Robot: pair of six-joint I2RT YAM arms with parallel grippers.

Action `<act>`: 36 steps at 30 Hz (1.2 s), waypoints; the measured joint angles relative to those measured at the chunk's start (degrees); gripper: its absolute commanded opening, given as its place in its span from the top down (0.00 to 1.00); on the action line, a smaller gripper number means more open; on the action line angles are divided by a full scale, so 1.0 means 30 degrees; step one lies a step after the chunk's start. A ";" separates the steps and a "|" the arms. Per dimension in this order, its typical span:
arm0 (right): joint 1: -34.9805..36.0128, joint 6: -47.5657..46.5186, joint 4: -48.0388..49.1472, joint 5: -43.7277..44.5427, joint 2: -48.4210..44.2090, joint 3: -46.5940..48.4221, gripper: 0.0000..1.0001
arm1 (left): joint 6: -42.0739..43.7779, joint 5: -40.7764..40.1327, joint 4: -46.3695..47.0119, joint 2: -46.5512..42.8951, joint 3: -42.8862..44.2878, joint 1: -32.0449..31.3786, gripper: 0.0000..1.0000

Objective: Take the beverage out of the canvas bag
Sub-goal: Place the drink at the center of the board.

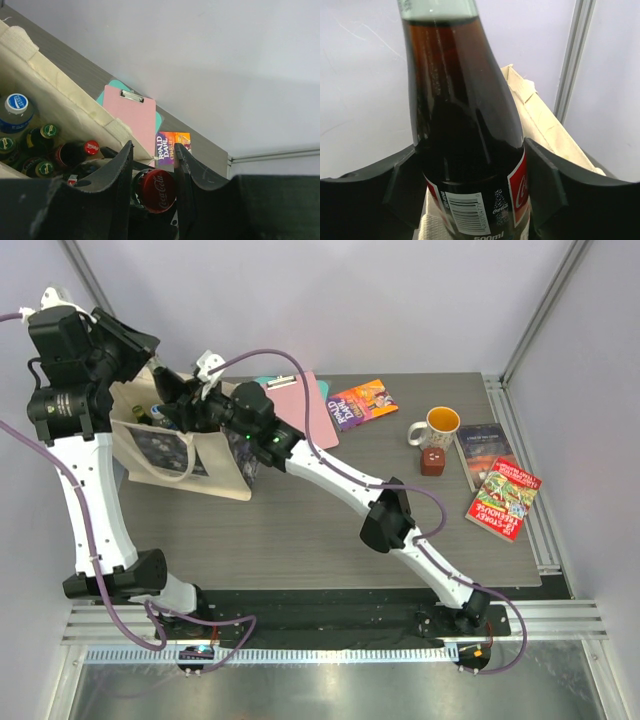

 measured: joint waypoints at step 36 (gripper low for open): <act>-0.1180 0.1508 0.2448 -0.2637 0.0270 -0.0758 0.98 | 0.1239 -0.0743 0.0189 -0.1763 -0.0415 -0.0430 0.13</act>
